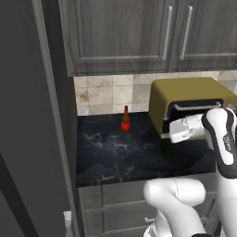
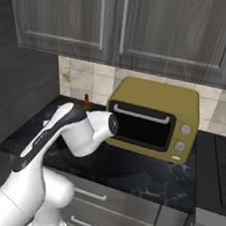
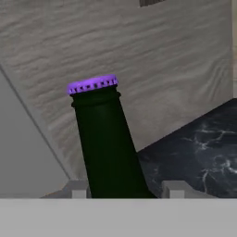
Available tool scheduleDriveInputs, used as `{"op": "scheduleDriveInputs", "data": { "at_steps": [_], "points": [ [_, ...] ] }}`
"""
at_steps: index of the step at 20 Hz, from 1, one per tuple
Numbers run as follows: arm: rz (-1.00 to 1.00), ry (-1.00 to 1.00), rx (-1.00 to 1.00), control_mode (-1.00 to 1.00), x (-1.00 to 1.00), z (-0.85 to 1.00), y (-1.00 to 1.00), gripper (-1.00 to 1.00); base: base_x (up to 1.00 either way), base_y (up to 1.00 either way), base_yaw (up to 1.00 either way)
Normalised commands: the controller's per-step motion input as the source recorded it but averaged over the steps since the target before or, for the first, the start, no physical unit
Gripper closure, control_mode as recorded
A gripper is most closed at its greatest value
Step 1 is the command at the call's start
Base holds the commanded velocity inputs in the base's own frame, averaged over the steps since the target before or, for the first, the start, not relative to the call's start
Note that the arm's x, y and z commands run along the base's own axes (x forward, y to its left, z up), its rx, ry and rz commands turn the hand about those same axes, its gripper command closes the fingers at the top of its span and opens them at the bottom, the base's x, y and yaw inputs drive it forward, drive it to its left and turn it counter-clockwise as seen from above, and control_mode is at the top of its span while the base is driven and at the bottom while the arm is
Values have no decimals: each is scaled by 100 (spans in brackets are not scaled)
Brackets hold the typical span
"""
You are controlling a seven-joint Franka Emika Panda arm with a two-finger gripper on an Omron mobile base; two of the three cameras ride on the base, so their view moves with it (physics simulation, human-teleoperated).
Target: Place the beers on the top shelf of the fridge to keep them out of children's reach, and place the mushroom on lower shelves for easy access.
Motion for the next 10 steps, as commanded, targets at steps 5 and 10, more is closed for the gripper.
{"op": "scheduleDriveInputs", "data": {
  "at_steps": [5, 10],
  "points": [
    [-40, 4, -11, -100, -44, 57, 0, 100, 0, 0, 0],
    [-25, 0, -14, -100, -31, 69, 0, 100, 0, 0, 0]
  ]
}}
